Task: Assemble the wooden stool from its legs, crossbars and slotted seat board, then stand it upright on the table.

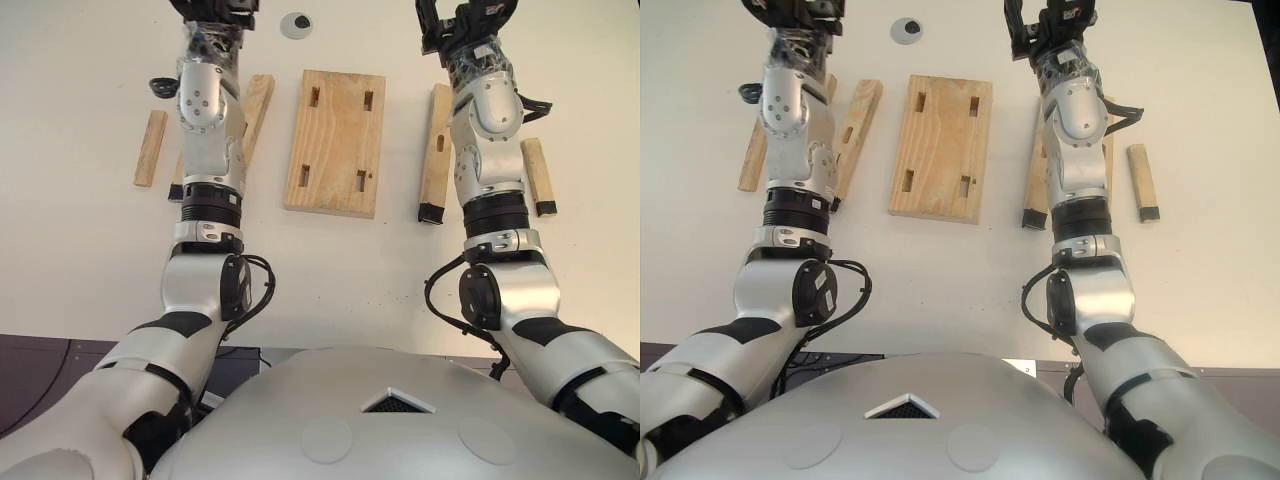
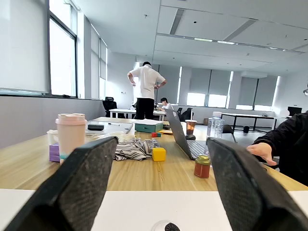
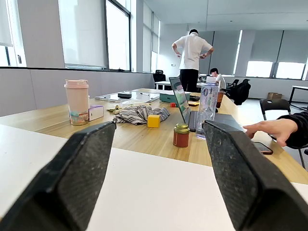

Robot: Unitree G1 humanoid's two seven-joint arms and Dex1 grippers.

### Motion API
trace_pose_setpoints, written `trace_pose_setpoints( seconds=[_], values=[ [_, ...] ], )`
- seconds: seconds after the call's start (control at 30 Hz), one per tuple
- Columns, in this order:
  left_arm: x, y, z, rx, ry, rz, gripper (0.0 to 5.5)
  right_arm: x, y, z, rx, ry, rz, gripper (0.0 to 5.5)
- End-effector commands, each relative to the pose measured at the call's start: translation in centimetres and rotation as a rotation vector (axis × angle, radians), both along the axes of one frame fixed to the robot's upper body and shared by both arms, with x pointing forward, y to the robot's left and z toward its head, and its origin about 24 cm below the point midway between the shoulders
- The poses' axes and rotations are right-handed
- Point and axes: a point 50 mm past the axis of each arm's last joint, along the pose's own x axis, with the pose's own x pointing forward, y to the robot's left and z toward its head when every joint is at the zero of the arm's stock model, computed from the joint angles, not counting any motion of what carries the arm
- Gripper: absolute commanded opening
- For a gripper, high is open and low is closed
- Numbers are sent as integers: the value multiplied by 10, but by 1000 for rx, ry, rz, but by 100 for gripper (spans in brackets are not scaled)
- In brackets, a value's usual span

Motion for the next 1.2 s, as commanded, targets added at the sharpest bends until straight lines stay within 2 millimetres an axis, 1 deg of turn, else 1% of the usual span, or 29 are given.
trace_pose_setpoints(
  seconds=[0.03,0.17,0.3,0.4,0.57,0.63,0.73,0.8,0.97,1.07,1.1,1.13,1.2],
  values=[
    [6,4,14,30,-40,1,340,7,7,17,42,-31,15,332],
    [5,3,5,54,-5,-8,340,9,4,18,32,-40,-27,332],
    [8,5,6,81,6,17,340,13,4,23,37,-48,-35,332],
    [10,7,5,28,36,-18,340,13,6,25,44,-60,-28,332],
    [4,18,5,16,1,20,340,9,8,20,47,-50,-22,332],
    [1,20,5,17,-18,30,340,8,4,18,45,-43,-29,332],
    [-4,22,1,15,-13,41,340,5,1,13,39,-25,-33,332],
    [-6,22,-2,20,-7,44,340,4,2,10,35,-19,-29,302],
    [-10,25,-6,13,9,51,340,2,3,7,30,0,-25,302],
    [-13,31,-11,8,26,59,340,3,3,8,25,2,-21,302],
    [-14,32,-12,12,31,62,340,3,2,8,14,1,-26,302],
    [-15,33,-12,17,32,62,340,1,-5,8,-7,-4,-45,302],
    [-17,35,-12,20,29,67,340,-4,-26,6,-41,-1,-87,302]
  ],
)
